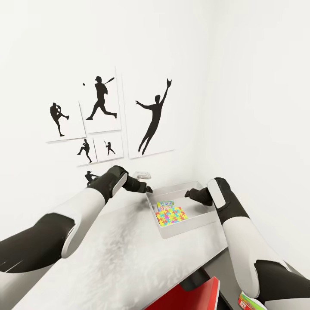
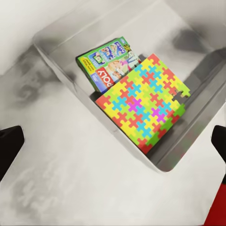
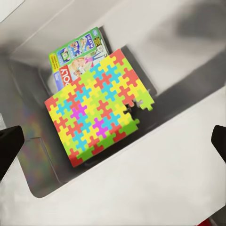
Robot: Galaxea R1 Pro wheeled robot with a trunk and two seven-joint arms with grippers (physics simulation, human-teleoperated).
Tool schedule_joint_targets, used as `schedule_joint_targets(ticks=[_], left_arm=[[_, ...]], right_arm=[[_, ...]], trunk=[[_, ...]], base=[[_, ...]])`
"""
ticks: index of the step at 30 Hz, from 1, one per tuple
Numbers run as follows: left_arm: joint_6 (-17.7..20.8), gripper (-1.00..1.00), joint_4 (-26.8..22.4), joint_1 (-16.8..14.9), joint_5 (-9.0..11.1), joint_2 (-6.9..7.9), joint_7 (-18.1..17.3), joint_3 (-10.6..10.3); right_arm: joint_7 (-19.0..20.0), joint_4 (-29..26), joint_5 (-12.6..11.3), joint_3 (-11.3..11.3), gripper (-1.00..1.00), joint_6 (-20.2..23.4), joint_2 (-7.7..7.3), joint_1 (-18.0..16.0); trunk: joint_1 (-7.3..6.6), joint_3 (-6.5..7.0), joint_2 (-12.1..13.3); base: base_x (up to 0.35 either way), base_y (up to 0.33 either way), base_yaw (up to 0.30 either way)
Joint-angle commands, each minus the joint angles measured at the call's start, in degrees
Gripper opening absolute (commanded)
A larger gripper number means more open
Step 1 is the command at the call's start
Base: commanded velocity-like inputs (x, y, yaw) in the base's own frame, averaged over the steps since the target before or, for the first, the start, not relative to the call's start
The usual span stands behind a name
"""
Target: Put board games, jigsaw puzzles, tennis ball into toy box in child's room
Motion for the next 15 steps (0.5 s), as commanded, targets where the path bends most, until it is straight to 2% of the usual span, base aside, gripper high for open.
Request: schedule_joint_targets(ticks=[1, 7, 12, 15], left_arm=[[0.19, 1.0, 0.02, 0.08, 0.62, 0.04, 0.73, -0.31], [0.04, 1.0, 0.14, 1.21, 0.66, 0.03, 3.4, 0.93], [-2.09, 1.0, 0.21, 1.95, 0.66, 0.04, 6.56, 2.73], [-2.85, 1.0, 0.31, 2.13, 0.66, 0.06, 8.15, 4.65]], right_arm=[[-0.58, -0.05, -0.63, -0.19, 1.0, -0.34, 0.11, -0.04], [-0.58, 0.53, -0.72, -0.12, 1.0, -1.69, 0.26, -0.04], [-0.58, 0.78, -0.58, -0.11, 1.0, -1.88, 0.73, -0.07], [-0.58, 0.85, -0.56, -0.16, 1.0, -1.99, 0.91, -0.08]], trunk=[[0.04, -0.1, -0.11], [0.04, -0.1, -0.11], [0.04, -0.1, -0.11], [0.04, -0.1, -0.11]], base=[[0.0, 0.0, 0.0], [0.0, 0.0, 0.0], [0.0, 0.0, 0.0], [0.0, 0.0, 0.0]])
